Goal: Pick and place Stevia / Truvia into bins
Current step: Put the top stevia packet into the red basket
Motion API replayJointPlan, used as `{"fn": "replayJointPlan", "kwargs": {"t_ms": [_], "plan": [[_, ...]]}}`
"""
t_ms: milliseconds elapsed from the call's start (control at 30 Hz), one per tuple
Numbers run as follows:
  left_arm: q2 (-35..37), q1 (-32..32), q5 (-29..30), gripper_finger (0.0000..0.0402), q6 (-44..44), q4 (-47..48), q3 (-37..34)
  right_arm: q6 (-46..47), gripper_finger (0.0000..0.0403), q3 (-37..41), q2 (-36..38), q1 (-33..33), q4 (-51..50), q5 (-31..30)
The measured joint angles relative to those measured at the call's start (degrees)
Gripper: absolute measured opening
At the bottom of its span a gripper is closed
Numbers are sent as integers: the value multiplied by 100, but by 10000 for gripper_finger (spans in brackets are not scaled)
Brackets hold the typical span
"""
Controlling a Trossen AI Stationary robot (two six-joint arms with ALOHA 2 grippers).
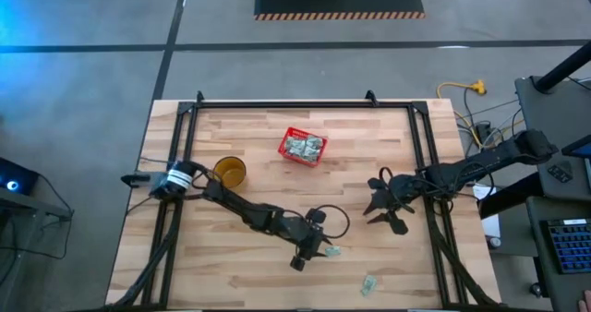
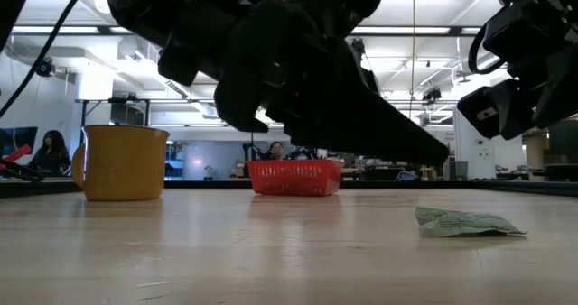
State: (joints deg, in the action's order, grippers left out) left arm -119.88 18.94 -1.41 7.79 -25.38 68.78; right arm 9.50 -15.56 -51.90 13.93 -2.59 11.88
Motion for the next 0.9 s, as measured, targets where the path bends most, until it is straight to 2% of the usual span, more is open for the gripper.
{"fn": "replayJointPlan", "kwargs": {"t_ms": [200, 567, 900], "plan": [[-295, -9, 2, 160, -5, 46, 157, 2, 132, 26, -2, -2, 7, 0], [-296, -17, -17, 159, -63, 421, 239, 15, 132, 38, -4, 5, 21, 2], [-570, -48, -228, 126, -170, 404, 397, 17, 132, 38, -4, 5, 34, 1]]}}
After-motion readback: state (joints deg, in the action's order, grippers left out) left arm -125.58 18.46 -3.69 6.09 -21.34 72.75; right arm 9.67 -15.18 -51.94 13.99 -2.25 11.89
